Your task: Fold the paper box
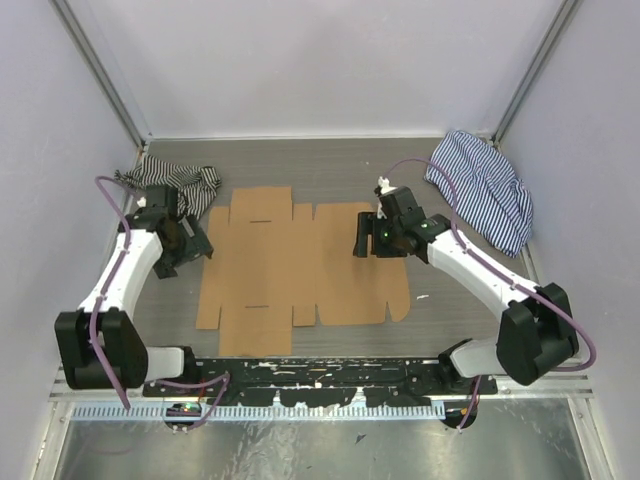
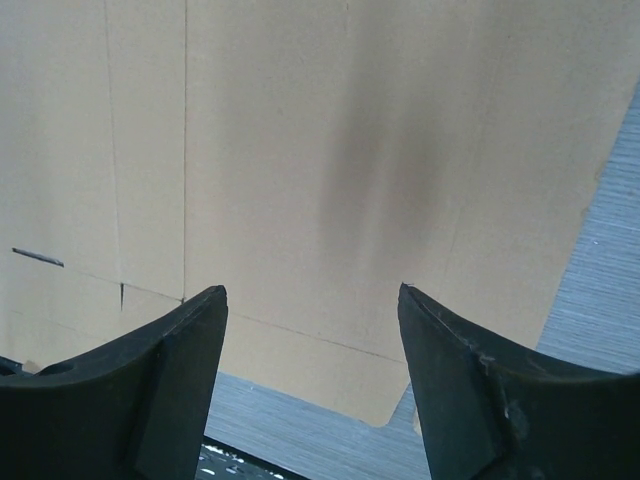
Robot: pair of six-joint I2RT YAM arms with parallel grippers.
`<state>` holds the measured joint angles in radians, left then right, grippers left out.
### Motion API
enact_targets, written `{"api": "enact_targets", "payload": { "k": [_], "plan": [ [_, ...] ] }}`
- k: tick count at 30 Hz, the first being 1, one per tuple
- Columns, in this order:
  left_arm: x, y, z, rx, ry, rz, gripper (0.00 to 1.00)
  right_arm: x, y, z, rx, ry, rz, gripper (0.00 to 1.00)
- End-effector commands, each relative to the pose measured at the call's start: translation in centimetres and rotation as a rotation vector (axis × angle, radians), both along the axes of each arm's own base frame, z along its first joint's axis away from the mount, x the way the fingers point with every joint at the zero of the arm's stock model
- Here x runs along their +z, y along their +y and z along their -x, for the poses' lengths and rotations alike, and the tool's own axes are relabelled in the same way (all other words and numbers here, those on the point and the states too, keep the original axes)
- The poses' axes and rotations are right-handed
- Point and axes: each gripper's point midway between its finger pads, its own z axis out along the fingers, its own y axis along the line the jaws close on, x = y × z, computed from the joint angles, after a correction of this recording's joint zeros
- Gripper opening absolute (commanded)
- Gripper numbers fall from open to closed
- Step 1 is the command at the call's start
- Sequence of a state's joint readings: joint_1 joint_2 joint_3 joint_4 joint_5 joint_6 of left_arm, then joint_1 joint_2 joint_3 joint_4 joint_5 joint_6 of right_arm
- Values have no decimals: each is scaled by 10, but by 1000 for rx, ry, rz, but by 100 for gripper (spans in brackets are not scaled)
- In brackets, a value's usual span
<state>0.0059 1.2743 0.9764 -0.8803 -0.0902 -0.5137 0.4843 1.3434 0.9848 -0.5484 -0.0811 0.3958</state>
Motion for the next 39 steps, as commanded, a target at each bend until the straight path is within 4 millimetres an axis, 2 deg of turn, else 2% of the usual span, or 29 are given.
{"api": "enact_targets", "payload": {
  "k": [1,6,9,13,19,25,30,35,39],
  "plan": [
    [-10,8,-11,-43,64,-43,98,-3,13,-10,28,-27,-32,74],
    [-33,0,-13,-75,140,-1,98,-25,19,-6,43,17,-40,76],
    [-31,-6,-25,-78,104,31,98,-31,22,-5,49,22,-48,76],
    [-26,2,-46,-84,38,-14,98,-38,29,-5,64,34,-77,76],
    [-40,-4,-60,-104,48,16,98,-42,33,-6,82,29,-82,76],
    [-43,-13,-73,-154,-32,49,95,-45,33,-5,97,21,-87,76],
    [-50,-16,-74,-202,-68,52,92,-44,34,-3,105,14,-95,76],
    [-67,-18,-68,-227,8,70,89,-44,37,-5,108,9,-112,76],
    [-76,-19,-64,-233,51,76,89,-52,40,-7,104,25,-116,75]
  ]
}}
